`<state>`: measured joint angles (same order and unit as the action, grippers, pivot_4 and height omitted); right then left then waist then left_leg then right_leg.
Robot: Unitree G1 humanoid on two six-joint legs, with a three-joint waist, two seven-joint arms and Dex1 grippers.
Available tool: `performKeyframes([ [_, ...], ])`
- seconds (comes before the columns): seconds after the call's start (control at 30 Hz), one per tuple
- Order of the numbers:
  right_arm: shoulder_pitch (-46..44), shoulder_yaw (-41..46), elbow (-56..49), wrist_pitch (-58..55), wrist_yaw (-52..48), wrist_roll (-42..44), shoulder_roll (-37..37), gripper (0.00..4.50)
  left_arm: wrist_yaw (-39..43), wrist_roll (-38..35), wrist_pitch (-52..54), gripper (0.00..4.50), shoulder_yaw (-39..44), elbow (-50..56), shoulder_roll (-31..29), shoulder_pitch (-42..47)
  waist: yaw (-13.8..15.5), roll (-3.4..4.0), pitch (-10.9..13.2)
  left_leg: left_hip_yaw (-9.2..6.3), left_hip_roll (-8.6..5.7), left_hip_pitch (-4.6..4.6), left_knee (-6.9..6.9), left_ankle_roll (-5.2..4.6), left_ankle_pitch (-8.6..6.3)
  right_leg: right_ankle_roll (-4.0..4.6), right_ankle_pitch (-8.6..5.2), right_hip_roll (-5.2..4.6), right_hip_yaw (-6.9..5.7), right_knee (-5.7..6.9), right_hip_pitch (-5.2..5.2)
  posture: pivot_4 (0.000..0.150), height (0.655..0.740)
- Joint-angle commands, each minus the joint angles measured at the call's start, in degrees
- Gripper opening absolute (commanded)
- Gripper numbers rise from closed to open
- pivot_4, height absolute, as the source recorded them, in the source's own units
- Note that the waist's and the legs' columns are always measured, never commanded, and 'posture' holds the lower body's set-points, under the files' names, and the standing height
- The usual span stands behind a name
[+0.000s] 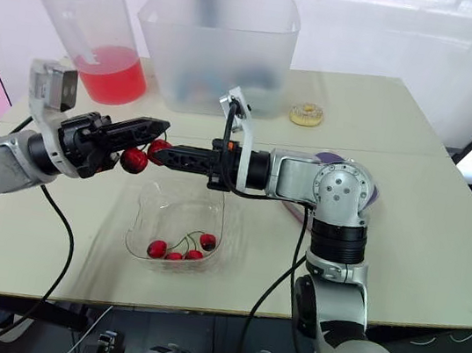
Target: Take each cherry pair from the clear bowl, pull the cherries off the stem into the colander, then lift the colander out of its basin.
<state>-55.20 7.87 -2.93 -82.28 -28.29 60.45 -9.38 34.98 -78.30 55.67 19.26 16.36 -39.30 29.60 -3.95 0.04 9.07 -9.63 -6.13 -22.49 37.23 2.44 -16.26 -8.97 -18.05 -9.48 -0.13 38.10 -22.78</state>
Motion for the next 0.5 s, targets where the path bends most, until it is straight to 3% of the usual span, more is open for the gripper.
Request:
performKeyframes([
  [0.03,0.5,-0.8,-1.4,-0.7,-1.0,1.0,-1.1,0.77,0.9,-0.1,-1.2,0.00,1.1,0.6,-0.8,0.6,0.0,0.00,0.0,0.00,0.00,0.00,0.00,0.00,0.00,0.00,0.00,0.00,0.00,0.00,0.00,0.150,0.7400],
  [0.5,5.9,-7.1,-5.5,-3.6,-5.4,0.5,-8.8,0.77,2.6,2.1,-2.5,0.00,0.0,-1.5,-0.1,2.1,0.2,-0.02,0.0,0.00,-0.01,-0.01,0.01,-0.01,0.00,0.00,0.00,0.00,0.00,-0.01,0.01,0.150,0.7400],
])
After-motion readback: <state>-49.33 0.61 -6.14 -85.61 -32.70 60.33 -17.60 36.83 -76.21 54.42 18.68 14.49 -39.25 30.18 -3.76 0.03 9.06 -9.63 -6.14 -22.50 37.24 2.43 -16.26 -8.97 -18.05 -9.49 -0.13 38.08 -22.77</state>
